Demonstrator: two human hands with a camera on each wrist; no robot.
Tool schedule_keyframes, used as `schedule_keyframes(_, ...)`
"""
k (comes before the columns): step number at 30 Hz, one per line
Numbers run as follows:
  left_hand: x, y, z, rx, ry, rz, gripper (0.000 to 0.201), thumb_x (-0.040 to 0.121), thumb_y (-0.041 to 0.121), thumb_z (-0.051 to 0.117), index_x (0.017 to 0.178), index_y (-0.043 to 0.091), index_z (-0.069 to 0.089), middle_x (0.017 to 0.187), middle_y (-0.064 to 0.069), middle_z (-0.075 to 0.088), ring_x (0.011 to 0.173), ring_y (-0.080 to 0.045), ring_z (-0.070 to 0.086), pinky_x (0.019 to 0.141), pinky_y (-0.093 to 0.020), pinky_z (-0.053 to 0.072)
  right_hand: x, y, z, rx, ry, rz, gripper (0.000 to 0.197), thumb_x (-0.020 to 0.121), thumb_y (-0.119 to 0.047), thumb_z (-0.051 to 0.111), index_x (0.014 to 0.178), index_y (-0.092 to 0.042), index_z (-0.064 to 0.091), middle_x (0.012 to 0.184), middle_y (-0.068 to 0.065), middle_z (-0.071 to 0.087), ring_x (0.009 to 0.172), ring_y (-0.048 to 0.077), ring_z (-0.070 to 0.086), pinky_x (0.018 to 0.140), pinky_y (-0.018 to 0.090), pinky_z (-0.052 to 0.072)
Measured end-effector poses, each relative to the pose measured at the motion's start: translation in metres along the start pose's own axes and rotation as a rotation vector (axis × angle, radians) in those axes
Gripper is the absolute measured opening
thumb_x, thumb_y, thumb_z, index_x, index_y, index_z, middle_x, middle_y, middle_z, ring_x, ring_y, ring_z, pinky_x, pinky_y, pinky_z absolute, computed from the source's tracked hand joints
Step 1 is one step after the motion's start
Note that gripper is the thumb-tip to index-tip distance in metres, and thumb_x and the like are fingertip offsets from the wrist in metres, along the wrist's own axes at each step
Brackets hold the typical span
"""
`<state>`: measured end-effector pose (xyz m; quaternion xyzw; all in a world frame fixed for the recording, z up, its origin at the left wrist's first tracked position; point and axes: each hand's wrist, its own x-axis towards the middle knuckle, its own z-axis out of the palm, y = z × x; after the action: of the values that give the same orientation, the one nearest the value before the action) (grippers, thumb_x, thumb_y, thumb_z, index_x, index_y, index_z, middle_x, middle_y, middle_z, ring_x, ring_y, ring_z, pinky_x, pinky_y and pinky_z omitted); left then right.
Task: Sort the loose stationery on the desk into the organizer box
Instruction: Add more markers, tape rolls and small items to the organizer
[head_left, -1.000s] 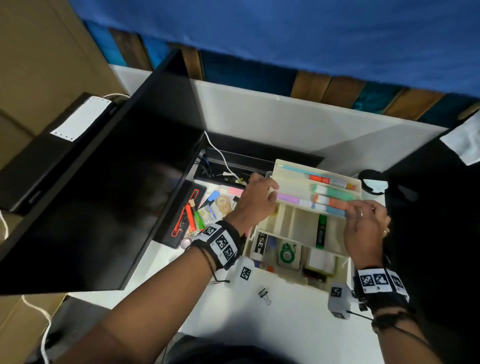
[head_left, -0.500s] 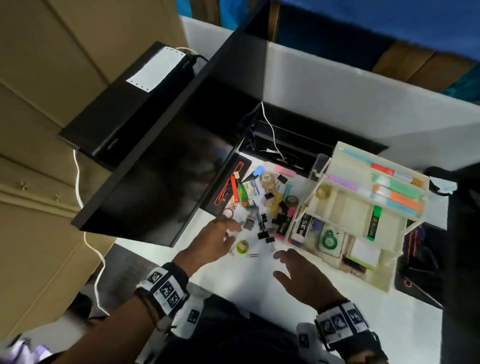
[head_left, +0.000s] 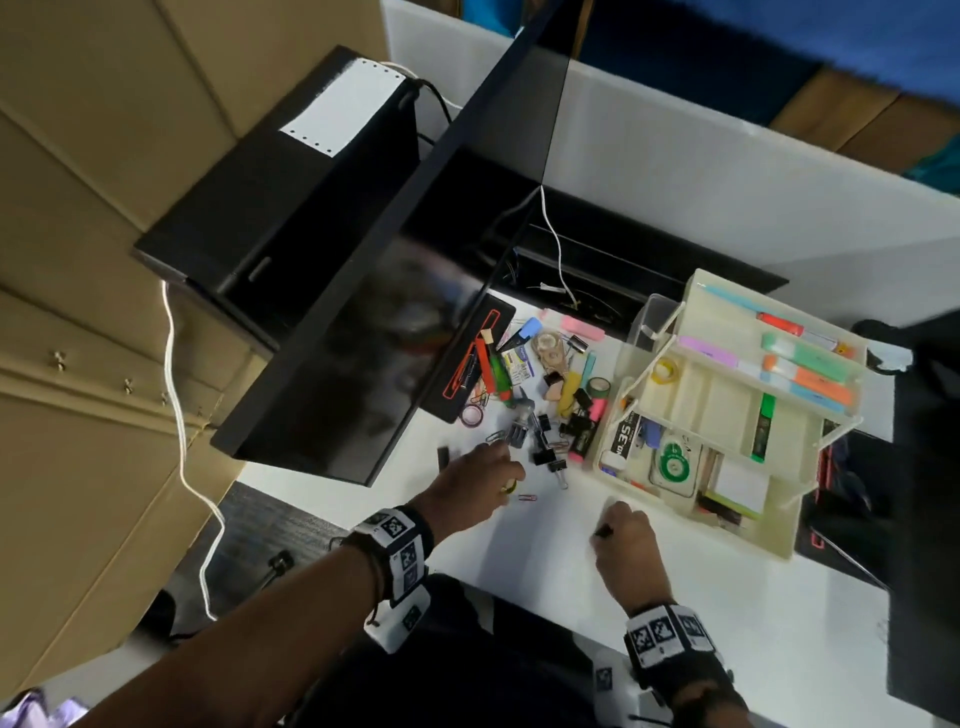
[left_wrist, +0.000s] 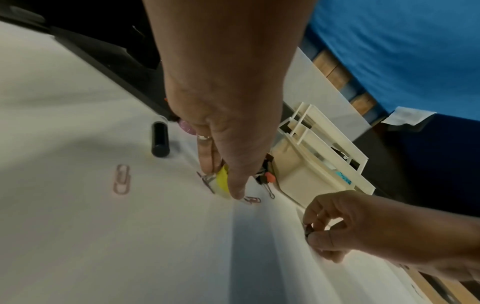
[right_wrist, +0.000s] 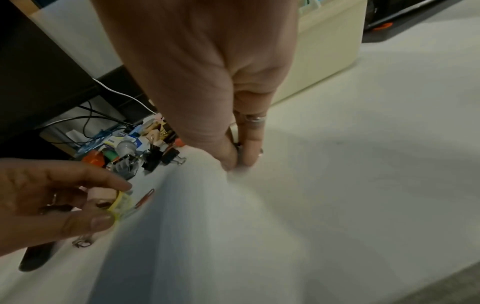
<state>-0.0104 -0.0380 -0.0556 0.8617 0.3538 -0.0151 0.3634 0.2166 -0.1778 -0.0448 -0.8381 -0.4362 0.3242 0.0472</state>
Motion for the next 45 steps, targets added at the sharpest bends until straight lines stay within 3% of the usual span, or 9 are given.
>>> schedule_keyframes(5, 0.007, -0.003, -0.006, -0.295, 0.12, -0.085, 0.03, 0.084, 0.018, 0.082, 0.112, 0.018, 0.07, 0.106, 0.002, 0.064, 0.093, -0.016, 0.062, 0.084, -0.033, 0.055, 0.015, -0.021, 0.014, 0.155, 0.088, -0.085, 0.027, 0.088, -0.002, 0.07, 0.113, -0.006, 0.063, 0.102, 0.012, 0.061, 0.085, 0.028, 0.062, 0.079, 0.037, 0.052)
schedule_keyframes(10, 0.006, -0.001, -0.015, -0.609, 0.173, -0.223, 0.031, 0.082, 0.022, 0.086, 0.111, 0.02, 0.076, 0.099, 0.006, 0.076, 0.086, -0.01, 0.073, 0.082, -0.029, 0.061, 0.012, -0.046, 0.011, 0.206, 0.199, -0.173, 0.008, 0.092, -0.009, 0.07, 0.085, -0.01, 0.067, 0.08, 0.005, 0.067, 0.073, 0.022, 0.062, 0.067, 0.031, 0.045)
schedule_keyframes(16, 0.008, 0.022, -0.027, -0.817, 0.149, -0.247, 0.041, 0.079, 0.032, 0.09, 0.115, 0.018, 0.077, 0.1, 0.003, 0.077, 0.095, -0.013, 0.073, 0.077, -0.022, 0.059, -0.001, -0.09, -0.013, 0.939, -0.268, 0.01, 0.022, 0.107, -0.032, 0.055, 0.12, -0.019, 0.066, 0.103, 0.009, 0.078, 0.087, 0.034, 0.076, 0.078, 0.037, 0.062)
schedule_keyframes(19, 0.009, 0.028, -0.031, -0.762, 0.165, -0.208, 0.037, 0.08, 0.023, 0.088, 0.114, 0.015, 0.078, 0.096, 0.004, 0.078, 0.091, -0.012, 0.073, 0.078, -0.026, 0.06, 0.002, -0.092, -0.023, 1.037, -0.255, -0.001, 0.026, 0.105, -0.025, 0.059, 0.123, -0.008, 0.069, 0.101, 0.015, 0.079, 0.088, 0.037, 0.076, 0.078, 0.034, 0.06)
schedule_keyframes(23, 0.014, 0.038, -0.035, -0.736, 0.137, -0.154, 0.038, 0.079, 0.011, 0.087, 0.116, 0.016, 0.078, 0.099, 0.004, 0.079, 0.094, -0.015, 0.075, 0.087, -0.034, 0.062, 0.004, -0.085, -0.039, 1.018, -0.193, -0.068, 0.024, 0.1, -0.023, 0.068, 0.117, -0.007, 0.074, 0.095, 0.015, 0.078, 0.081, 0.021, 0.073, 0.076, 0.029, 0.059)
schedule_keyframes(31, 0.036, 0.062, -0.044, -0.765, 0.172, -0.17, 0.022, 0.09, 0.006, 0.075, 0.102, 0.025, 0.077, 0.088, 0.015, 0.077, 0.084, -0.005, 0.074, 0.078, -0.023, 0.059, 0.017, -0.056, -0.103, 0.694, 0.248, -0.206, 0.015, 0.09, -0.018, 0.08, 0.101, -0.017, 0.07, 0.083, -0.004, 0.076, 0.073, 0.008, 0.073, 0.063, 0.016, 0.053)
schedule_keyframes(34, 0.039, 0.064, -0.043, -0.779, 0.185, -0.165, 0.023, 0.095, 0.003, 0.067, 0.107, 0.022, 0.073, 0.097, 0.006, 0.077, 0.094, -0.013, 0.075, 0.086, -0.033, 0.061, 0.033, -0.027, -0.13, 0.476, 0.436, -0.322, 0.019, 0.091, -0.015, 0.077, 0.104, -0.025, 0.067, 0.1, -0.006, 0.07, 0.086, 0.012, 0.067, 0.071, 0.025, 0.056)
schedule_keyframes(38, 0.041, 0.066, -0.043, -0.674, 0.162, -0.152, 0.025, 0.1, 0.0, 0.057, 0.115, 0.016, 0.07, 0.111, 0.01, 0.073, 0.105, -0.001, 0.071, 0.09, -0.025, 0.056, 0.058, 0.005, -0.145, 0.321, 0.514, -0.292, 0.022, 0.09, -0.009, 0.075, 0.11, -0.016, 0.067, 0.11, -0.001, 0.065, 0.094, 0.02, 0.063, 0.084, 0.039, 0.056)
schedule_keyframes(45, 0.04, 0.07, -0.047, -0.789, 0.196, -0.199, 0.027, 0.091, 0.024, 0.073, 0.117, 0.026, 0.066, 0.114, 0.005, 0.076, 0.113, -0.012, 0.071, 0.1, -0.04, 0.057, 0.083, 0.032, -0.137, 0.211, 0.544, -0.25, 0.015, 0.095, -0.008, 0.066, 0.108, -0.008, 0.073, 0.107, 0.01, 0.07, 0.099, 0.03, 0.063, 0.092, 0.046, 0.055)
